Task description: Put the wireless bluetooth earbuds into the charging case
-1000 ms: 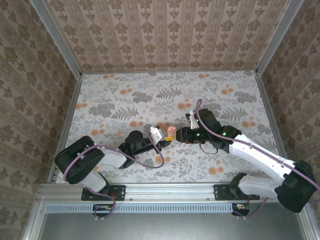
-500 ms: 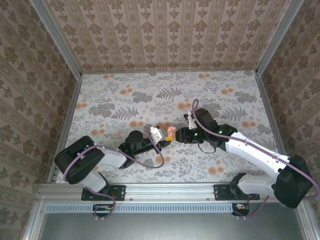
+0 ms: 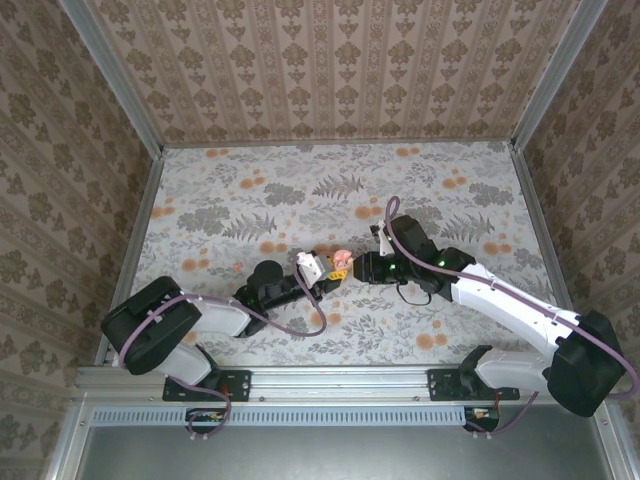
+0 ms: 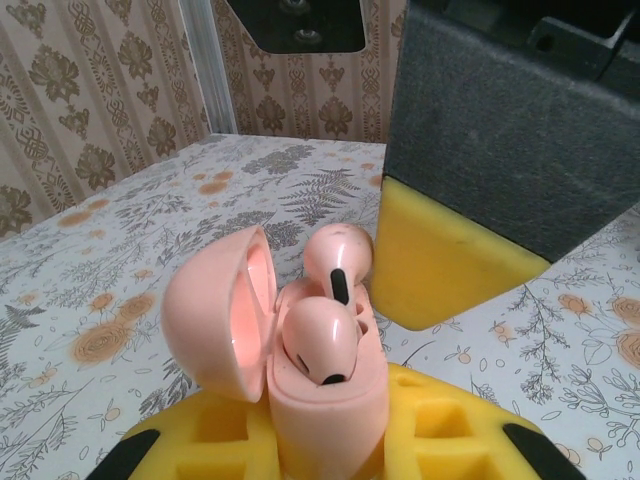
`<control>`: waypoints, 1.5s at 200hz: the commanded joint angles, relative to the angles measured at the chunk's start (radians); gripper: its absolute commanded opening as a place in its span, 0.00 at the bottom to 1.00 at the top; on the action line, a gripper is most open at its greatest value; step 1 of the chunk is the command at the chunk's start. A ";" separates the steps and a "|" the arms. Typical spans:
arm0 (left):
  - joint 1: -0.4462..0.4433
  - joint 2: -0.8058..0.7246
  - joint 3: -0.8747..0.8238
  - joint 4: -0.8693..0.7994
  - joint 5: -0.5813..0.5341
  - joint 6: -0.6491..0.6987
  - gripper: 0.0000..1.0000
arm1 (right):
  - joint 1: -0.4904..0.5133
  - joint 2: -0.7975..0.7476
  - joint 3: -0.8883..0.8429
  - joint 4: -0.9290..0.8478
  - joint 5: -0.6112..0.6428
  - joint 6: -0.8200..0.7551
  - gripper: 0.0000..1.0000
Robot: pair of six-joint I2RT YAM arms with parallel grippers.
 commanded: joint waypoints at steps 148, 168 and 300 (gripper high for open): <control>0.005 -0.026 -0.014 -0.010 -0.001 0.025 0.12 | -0.046 -0.157 0.014 -0.012 -0.030 -0.007 0.32; 0.004 -0.024 -0.009 -0.010 0.002 0.025 0.12 | -0.077 -0.139 -0.005 0.059 -0.139 0.034 0.32; 0.004 -0.018 0.000 -0.012 0.008 0.025 0.12 | -0.153 -0.066 -0.055 0.217 -0.264 0.095 0.28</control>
